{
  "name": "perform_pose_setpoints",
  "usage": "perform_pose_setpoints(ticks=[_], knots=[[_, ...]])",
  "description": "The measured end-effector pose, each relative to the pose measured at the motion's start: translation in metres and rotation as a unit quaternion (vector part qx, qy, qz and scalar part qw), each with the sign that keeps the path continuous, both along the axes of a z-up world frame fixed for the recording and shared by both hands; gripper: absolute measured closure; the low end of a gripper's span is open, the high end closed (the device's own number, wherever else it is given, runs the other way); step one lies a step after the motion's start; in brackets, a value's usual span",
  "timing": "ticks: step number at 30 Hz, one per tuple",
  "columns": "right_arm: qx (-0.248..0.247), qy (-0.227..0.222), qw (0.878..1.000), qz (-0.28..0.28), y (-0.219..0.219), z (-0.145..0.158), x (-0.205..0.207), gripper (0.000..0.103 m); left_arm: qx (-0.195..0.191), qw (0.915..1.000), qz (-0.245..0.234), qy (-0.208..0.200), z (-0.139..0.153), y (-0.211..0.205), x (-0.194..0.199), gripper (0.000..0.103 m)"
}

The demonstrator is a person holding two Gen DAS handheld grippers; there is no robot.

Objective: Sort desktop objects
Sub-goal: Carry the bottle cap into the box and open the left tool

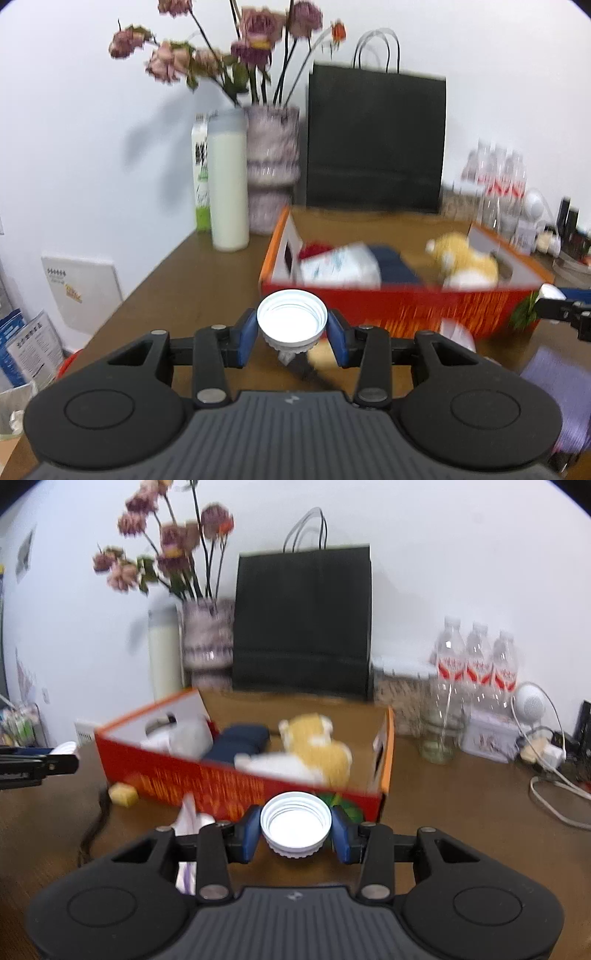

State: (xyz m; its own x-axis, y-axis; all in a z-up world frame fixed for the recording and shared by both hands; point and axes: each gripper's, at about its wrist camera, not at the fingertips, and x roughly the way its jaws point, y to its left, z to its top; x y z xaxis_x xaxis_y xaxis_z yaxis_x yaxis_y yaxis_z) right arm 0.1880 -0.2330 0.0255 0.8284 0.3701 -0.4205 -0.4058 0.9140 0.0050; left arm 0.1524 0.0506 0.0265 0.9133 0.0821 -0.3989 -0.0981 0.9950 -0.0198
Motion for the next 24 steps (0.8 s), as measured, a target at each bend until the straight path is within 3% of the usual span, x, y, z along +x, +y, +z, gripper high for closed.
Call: perform_pose_setpoints(ticks=[9,13,24], knots=[[0.005,-0.015,1.0,0.005,0.009,0.01,0.06,0.064,-0.032,0.9983,-0.031,-0.038,0.028,-0.029,0.073,0.062],[-0.005,-0.01,1.0,0.01,0.011,0.004,0.083,0.064,-0.022,0.9976,-0.052,-0.039,0.026,-0.048,0.1,0.062],[-0.018,0.011,1.0,0.012,0.014,-0.01,0.114,0.064,-0.003,0.996,-0.09,0.001,0.004,-0.07,0.145,0.062]])
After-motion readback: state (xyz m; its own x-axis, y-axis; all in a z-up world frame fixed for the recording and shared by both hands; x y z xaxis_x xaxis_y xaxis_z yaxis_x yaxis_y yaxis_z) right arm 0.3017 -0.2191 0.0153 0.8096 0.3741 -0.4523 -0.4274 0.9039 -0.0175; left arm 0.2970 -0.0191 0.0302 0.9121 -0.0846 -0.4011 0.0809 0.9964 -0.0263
